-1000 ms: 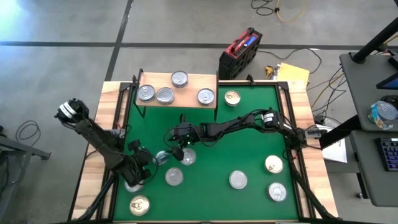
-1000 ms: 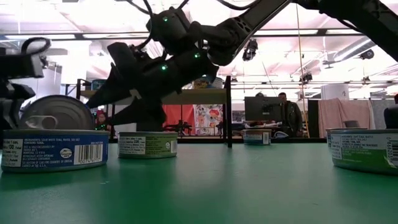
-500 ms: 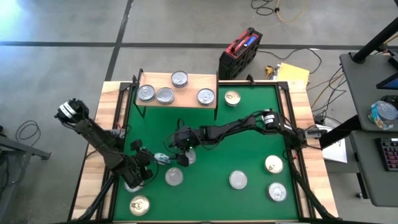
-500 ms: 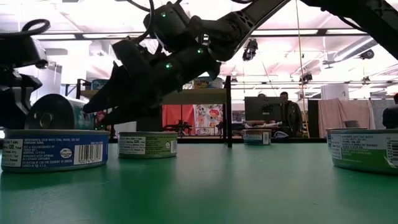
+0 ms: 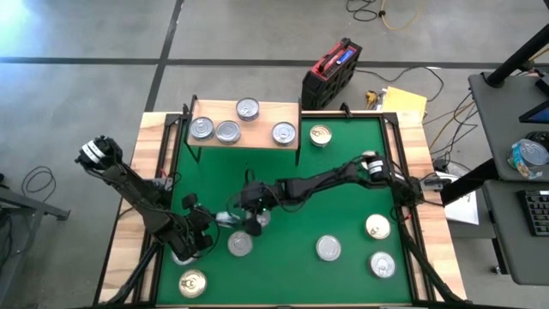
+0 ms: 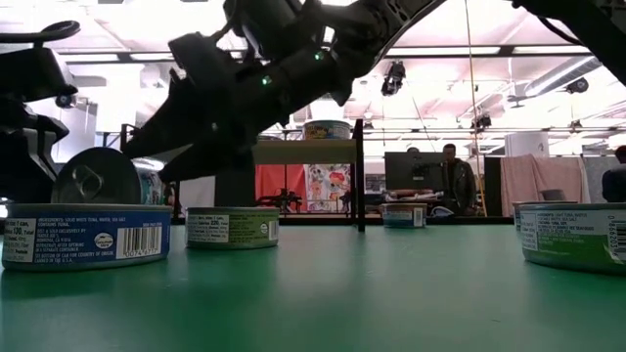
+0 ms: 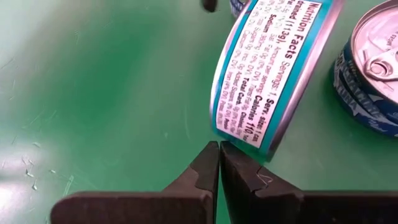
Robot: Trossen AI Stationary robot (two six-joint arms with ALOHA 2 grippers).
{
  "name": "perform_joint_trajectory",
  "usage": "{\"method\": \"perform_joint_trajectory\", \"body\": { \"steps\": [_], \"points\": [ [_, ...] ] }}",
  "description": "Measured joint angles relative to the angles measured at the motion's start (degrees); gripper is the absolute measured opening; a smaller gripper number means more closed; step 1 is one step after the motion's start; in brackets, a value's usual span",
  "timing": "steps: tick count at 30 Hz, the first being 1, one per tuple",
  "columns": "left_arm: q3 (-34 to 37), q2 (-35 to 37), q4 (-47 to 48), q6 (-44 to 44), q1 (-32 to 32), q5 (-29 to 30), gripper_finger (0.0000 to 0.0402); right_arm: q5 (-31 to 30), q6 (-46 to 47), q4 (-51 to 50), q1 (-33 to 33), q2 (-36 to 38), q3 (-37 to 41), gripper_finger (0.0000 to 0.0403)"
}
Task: Stack canned seafood by type on shelf
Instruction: Stack the center light blue tuna can on top of the light blue tuna can on the shelf
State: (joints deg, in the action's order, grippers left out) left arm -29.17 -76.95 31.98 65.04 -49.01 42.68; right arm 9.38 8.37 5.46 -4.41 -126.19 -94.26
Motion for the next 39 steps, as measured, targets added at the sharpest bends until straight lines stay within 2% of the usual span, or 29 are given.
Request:
{"method": "perform_joint_trajectory", "body": {
  "steps": [11,14,20,27,32,35,39],
  "points": [
    [0.02,0.02,-1.08,-0.01,0.0,0.52,0.0,-0.41,0.56,3.29,-0.37,-2.36,-0.11,0.0269],
    [0.02,0.02,-1.06,-0.02,0.0,1.14,0.0,-0.37,-0.17,3.64,-0.43,-2.3,-0.11,0.0232],
    [0.02,0.02,-1.14,-0.05,0.0,3.59,0.0,0.03,-0.47,3.78,-0.59,-2.3,-0.12,0.013],
    [-3.35,0.04,2.12,-3.19,-0.03,6.17,0.0,0.05,-1.16,0.31,-0.47,0.19,-0.01,0.0131],
    [-10.0,0.07,13.41,-6.19,-0.09,11.06,0.0,-0.43,-3.35,-5.84,-0.27,7.34,1.43,0.0131],
    [-13.86,0.07,21.84,-6.36,-0.09,14.5,0.0,-1.83,-3.77,-7.98,-0.1,13.11,5.68,0.0131],
    [-17.72,0.09,28.56,-7.38,-0.07,20.33,0.0,-4.97,-2.52,-6.13,0.52,23.04,15.88,0.0131]
  ]
}}
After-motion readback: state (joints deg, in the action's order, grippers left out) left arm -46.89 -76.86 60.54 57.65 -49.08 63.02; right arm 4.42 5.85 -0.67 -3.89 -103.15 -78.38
